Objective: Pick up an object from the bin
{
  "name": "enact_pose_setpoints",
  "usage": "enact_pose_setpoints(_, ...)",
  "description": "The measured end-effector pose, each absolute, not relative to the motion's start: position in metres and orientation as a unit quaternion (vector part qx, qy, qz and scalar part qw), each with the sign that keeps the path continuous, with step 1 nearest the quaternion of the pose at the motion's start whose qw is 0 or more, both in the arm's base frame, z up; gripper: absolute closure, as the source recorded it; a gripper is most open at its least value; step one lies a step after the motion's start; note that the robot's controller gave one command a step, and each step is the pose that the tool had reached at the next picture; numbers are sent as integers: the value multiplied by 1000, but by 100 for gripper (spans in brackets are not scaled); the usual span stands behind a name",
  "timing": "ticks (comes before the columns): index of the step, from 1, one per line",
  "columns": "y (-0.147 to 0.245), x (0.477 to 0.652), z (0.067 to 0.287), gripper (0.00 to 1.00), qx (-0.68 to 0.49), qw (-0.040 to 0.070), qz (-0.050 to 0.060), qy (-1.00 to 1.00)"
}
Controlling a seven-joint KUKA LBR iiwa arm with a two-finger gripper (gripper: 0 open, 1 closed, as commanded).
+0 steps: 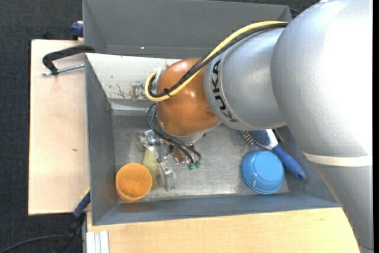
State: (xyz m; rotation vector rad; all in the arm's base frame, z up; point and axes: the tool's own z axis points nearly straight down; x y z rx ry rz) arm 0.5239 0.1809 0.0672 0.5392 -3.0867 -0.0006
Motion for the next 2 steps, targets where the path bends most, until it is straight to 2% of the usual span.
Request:
enact_pose_setpoints(1,181,527,73,100,171,0,-1,-985)
enact_pose_setpoints(2,179,535,207,100,192,-8,-1,-981)
